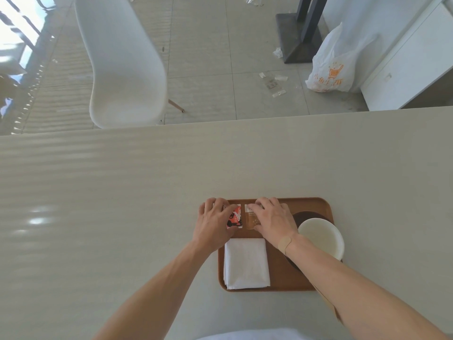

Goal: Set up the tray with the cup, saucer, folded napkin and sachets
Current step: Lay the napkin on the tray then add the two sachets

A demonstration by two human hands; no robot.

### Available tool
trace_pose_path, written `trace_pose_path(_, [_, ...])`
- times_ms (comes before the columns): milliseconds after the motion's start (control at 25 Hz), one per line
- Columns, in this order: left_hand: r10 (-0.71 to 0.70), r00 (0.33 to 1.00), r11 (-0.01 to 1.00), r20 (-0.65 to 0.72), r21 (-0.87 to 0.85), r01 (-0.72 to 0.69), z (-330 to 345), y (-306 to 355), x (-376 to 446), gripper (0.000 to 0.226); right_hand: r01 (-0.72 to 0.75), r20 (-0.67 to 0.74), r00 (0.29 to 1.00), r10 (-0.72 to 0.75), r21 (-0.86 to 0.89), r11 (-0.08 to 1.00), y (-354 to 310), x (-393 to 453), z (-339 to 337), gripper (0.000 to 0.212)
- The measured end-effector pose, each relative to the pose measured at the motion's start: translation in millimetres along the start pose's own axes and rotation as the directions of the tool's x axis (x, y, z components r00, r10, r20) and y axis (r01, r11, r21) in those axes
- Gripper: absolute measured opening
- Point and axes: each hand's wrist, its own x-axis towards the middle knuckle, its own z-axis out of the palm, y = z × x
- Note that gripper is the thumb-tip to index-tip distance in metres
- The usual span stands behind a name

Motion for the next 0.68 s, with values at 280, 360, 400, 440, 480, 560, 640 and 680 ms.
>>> trace_pose_path(280, [-0.009, 1.000, 1.000, -0.004, -0.013, 0.009, 0.4, -0.5, 0.6, 0.058, -0.003, -0.005, 1.000, 0.003, 0.000, 1.000, -0.4, 1.0, -0.6, 0.055])
trace_pose_path(360, [-0.010, 1.000, 1.000, -0.010, -0.021, 0.010, 0.7, -0.9, 0.2, 0.058, -0.007, -0.006, 1.000, 0.007, 0.003, 1.000, -1.7, 0.1, -0.1, 0.054])
trace_pose_path(400, [-0.009, 1.000, 1.000, -0.011, -0.021, 0.009, 0.7, -0.8, 0.0, 0.058, -0.006, -0.006, 1.000, 0.006, 0.001, 1.000, -2.1, -0.1, 0.1, 0.054])
trace_pose_path(440, [-0.010, 1.000, 1.000, -0.012, -0.021, 0.009, 0.9, -0.7, -0.1, 0.058, -0.005, -0.004, 1.000, 0.005, -0.001, 1.000, -2.4, -0.3, 0.4, 0.055])
trace_pose_path(480, [-0.011, 1.000, 1.000, -0.013, -0.021, 0.011, 1.1, -0.5, -0.2, 0.058, -0.003, 0.000, 1.000, 0.003, -0.002, 1.000, -2.6, -0.3, 0.5, 0.057])
trace_pose_path(560, [-0.015, 1.000, 1.000, -0.014, -0.020, 0.014, 1.3, -0.4, -0.1, 0.057, 0.000, 0.009, 1.000, 0.000, -0.003, 1.000, -2.2, 0.3, 0.2, 0.060])
trace_pose_path(640, [-0.013, 1.000, 1.000, -0.012, -0.018, 0.013, 1.5, -0.4, 0.2, 0.058, 0.000, 0.012, 1.000, 0.000, -0.003, 1.000, -1.3, 0.2, -0.1, 0.060])
trace_pose_path(680, [-0.012, 1.000, 1.000, -0.012, -0.017, 0.012, 1.6, -0.8, 0.2, 0.058, 0.001, 0.011, 1.000, -0.001, -0.004, 1.000, -1.0, 0.1, -0.1, 0.059])
